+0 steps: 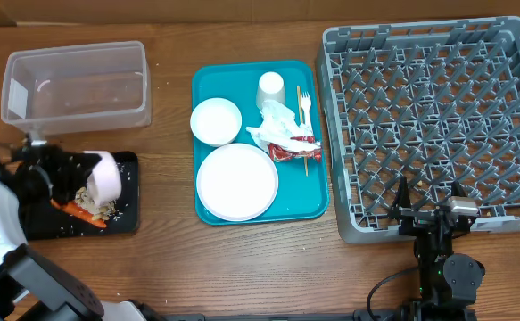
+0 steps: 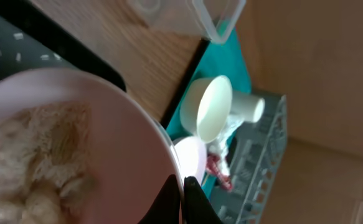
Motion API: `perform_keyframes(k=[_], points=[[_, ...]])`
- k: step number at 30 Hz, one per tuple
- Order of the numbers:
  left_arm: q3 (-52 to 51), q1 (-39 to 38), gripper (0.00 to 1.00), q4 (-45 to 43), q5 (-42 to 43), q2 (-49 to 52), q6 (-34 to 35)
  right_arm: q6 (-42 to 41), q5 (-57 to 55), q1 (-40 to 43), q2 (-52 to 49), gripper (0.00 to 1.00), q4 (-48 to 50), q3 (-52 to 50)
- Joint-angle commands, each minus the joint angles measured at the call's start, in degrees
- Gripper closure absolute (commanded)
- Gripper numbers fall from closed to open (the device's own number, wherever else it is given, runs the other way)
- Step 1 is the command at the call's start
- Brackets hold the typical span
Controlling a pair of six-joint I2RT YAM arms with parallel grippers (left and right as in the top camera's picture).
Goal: Sort waste into correct bins and load items into the dishwasher rack
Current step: 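Carry the rice bowl left and tip it over the black tray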
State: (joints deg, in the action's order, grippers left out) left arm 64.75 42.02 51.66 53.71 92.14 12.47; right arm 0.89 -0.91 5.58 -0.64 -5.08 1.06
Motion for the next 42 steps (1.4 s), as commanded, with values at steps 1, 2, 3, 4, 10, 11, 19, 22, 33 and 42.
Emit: perform_keyframes(k=[1,2,3,4,10,11,19,22,33,42], points=[[-4.76,5.18,0.96,-4.83,17.0,-1.16,-4.09,0.24,-0.52,0.13,0.48,0.0,0.44,-0.59],[-6.12,6.47,0.96,-6.95,19.85,-1.11,-4.15,0.24,-0.5,0.13,0.48,0.0,0.44,-0.59],[-8.26,8.41,0.96,-10.73,22.86,-1.05,-4.09,0.24,-0.5,0.13,0.48,0.0,0.44,-0.59],[-9.68,9.7,0.96,-12.52,23.63,-0.96,-3.32,0.24,-0.52,0.13,0.48,0.0,0.44,-0.59],[-14.4,13.75,0.96,-15.82,27.19,-0.52,-3.3,0.24,-0.5,0.13,0.48,0.0,0.44,-0.59],[-14.97,14.14,0.96,-16.37,28.06,-0.52,-3.28,0.24,-0.52,0.13,0.48,0.0,0.44,-0.59],[-15.96,15.04,0.96,-26.71,33.31,-0.5,2.21,0.24,-0.5,0.13,0.48,0.0,0.44,-0.59],[-15.96,15.02,0.96,-27.87,35.39,-0.48,5.6,0.24,-0.5,0.13,0.48,0.0,0.44,-0.59],[-15.96,15.02,0.95,-30.38,36.11,-0.13,7.72,0.24,-0.52,0.13,0.48,0.0,0.44,-0.59],[-15.96,14.95,0.87,-31.08,35.85,0.24,10.25,0.24,-0.52,0.13,0.48,0.0,0.44,-0.59]])
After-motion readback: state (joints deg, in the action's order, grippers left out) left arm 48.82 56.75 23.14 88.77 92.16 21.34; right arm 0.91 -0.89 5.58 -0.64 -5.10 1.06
